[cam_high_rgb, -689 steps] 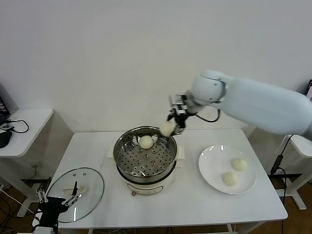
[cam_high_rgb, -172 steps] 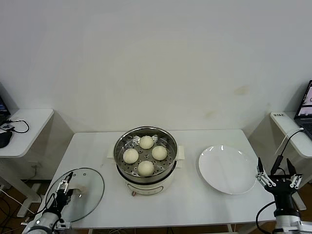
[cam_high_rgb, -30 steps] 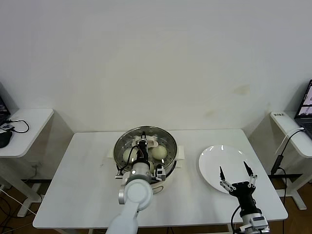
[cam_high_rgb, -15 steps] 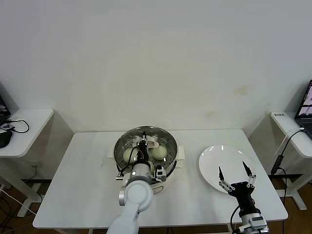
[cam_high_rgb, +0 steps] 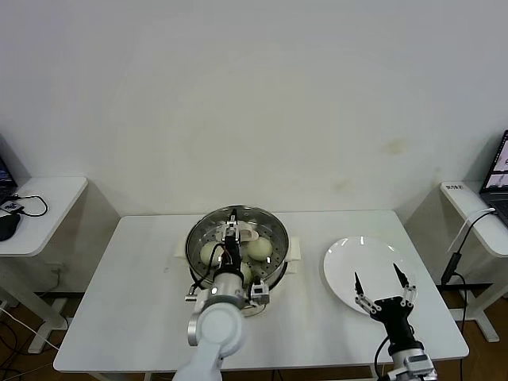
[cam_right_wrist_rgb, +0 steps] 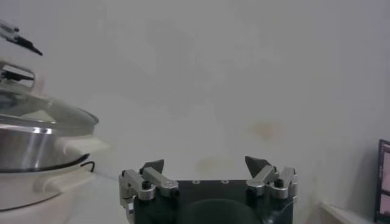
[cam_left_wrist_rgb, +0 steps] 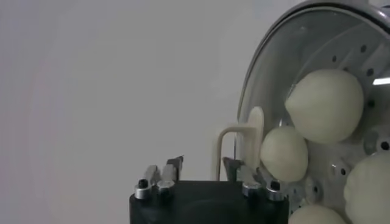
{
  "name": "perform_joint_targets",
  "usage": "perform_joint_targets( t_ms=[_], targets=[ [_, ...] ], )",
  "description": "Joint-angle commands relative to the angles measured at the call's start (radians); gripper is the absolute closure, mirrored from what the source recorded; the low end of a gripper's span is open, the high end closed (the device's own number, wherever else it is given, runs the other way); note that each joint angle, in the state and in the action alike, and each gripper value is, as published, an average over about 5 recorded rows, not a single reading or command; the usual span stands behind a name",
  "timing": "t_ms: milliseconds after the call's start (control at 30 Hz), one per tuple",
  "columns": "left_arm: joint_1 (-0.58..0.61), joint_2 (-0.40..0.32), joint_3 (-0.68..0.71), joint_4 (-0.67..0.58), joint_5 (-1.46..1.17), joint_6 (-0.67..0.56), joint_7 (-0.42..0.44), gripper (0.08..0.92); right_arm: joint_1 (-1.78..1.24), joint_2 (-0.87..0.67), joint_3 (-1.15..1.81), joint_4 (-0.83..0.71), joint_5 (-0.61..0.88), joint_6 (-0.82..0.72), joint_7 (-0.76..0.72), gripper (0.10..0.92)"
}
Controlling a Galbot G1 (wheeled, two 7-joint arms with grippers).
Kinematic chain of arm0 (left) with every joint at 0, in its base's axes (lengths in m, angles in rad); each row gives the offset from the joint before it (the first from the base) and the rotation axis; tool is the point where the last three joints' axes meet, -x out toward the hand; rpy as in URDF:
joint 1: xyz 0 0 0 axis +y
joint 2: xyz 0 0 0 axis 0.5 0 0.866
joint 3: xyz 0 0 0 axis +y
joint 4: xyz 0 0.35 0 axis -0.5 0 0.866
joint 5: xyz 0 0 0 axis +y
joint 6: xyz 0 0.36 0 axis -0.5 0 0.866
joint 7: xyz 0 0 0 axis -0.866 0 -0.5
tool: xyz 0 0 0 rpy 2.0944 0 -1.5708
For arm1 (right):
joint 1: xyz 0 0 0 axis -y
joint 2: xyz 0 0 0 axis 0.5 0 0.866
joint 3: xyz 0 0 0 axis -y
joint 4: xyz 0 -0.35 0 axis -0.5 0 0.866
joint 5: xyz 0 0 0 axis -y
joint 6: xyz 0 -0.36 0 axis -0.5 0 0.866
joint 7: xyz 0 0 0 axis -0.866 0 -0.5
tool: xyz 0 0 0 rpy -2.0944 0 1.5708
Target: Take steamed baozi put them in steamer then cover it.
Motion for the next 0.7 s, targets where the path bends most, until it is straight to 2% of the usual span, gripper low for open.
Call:
perform_joint_targets(
  t_ms=[33,133,200,300,500,600,700],
  targets=[
    [0.118,0.080,0.001,-0.197,-0.094,-0.007,-0.015,0.315,-0.005,0.003,-0.001,0.002,-0.002,0.000,0.000,0.202],
    [0.191,0.122,-0.017,-0.287,-0.183,-0.030,-0.048,0.228,-0.008,0.002,-0.001,-0.003,0.001,0.002,0.000,0.203],
    [0.256,0.145,-0.046,-0.345,-0.270,-0.066,-0.099,0.190,-0.011,-0.002,0.000,-0.008,0.007,0.003,0.000,0.203],
    [0.359,0.170,-0.118,-0.395,-0.539,-0.155,-0.230,0.179,-0.019,-0.015,0.000,-0.016,0.030,0.004,-0.002,0.203],
    [0.503,0.199,-0.305,-0.424,-1.314,-0.320,-0.445,0.177,-0.057,-0.066,-0.011,-0.034,0.082,0.009,-0.009,0.203],
    [0.578,0.209,-0.392,-0.436,-1.541,-0.362,-0.506,0.177,-0.078,-0.079,-0.020,-0.033,0.088,0.008,-0.010,0.203],
    [0.655,0.214,-0.468,-0.435,-1.710,-0.384,-0.523,0.177,-0.098,-0.083,-0.038,-0.033,0.095,-0.004,-0.011,0.203]
  ],
)
